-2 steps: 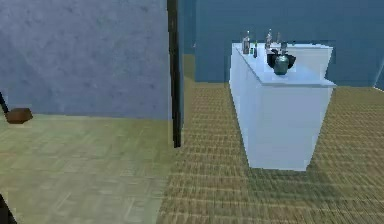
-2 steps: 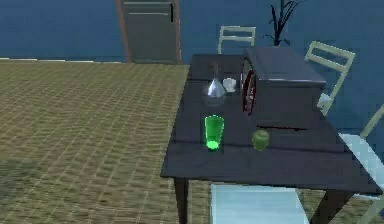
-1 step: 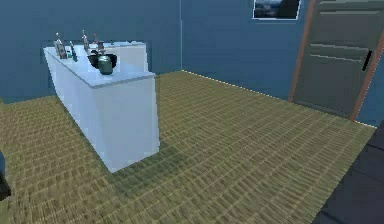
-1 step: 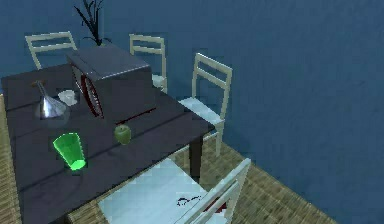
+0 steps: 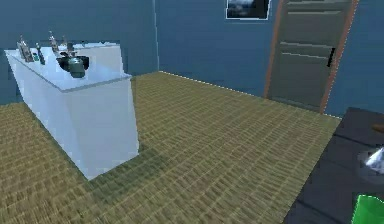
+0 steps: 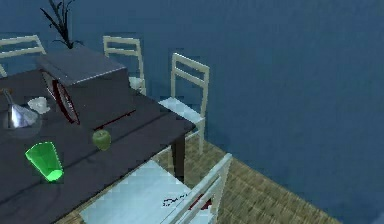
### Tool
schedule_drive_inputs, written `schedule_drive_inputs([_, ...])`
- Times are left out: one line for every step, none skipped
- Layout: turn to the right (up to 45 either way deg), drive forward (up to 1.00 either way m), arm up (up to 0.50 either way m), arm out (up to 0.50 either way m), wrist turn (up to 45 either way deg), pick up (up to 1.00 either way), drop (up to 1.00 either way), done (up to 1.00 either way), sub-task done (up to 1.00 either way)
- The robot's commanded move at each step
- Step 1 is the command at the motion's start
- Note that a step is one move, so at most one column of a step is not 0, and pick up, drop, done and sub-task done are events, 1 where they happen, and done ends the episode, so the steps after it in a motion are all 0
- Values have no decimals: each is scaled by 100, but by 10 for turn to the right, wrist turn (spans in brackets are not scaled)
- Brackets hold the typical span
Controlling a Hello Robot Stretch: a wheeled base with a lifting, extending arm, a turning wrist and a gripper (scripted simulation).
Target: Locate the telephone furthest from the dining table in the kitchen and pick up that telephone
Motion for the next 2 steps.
schedule_drive_inputs([0, 45, 0, 0, 0, 0, 0, 0, 0])
schedule_drive_inputs([300, 0, 0, 0, 0, 0, 0, 0, 0])
